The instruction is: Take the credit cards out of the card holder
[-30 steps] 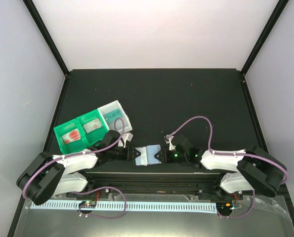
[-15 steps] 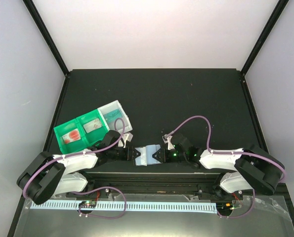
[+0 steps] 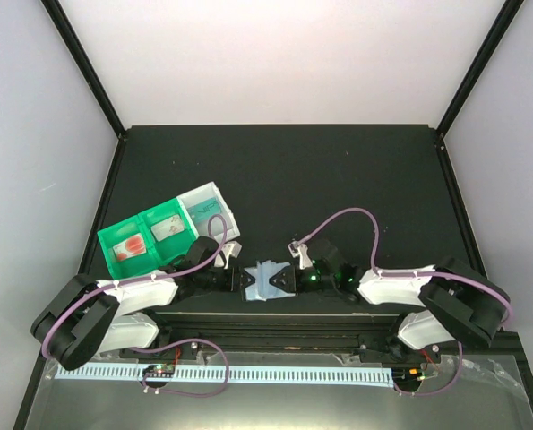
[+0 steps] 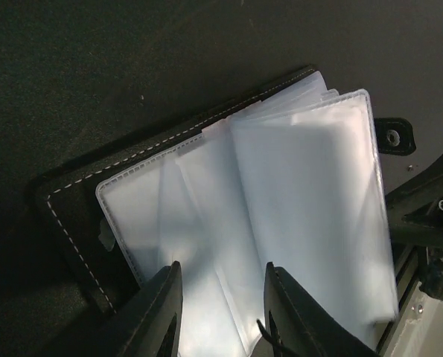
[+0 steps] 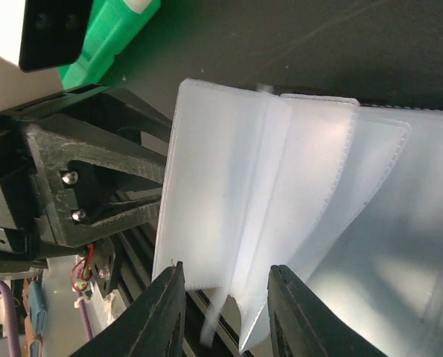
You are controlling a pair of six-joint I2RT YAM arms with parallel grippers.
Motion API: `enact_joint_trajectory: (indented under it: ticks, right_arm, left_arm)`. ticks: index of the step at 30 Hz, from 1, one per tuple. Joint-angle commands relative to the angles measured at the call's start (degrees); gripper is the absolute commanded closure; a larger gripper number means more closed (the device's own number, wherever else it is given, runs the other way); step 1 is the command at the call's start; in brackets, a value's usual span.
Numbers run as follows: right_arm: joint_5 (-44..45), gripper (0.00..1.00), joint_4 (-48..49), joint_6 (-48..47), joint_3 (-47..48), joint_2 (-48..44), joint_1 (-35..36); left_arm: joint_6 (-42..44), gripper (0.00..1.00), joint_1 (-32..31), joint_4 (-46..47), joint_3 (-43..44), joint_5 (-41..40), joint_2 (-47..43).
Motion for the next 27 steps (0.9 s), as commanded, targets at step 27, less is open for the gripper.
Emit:
enact_joint_trajectory:
  ticks: [27]
  right_arm:
    - [-7.03, 0.69, -1.11, -2.59, 10.51, 4.06, 1.54]
  left_arm:
    - [-6.15, 0.6, -0.26, -18.36, 4.3, -11.18, -18.66]
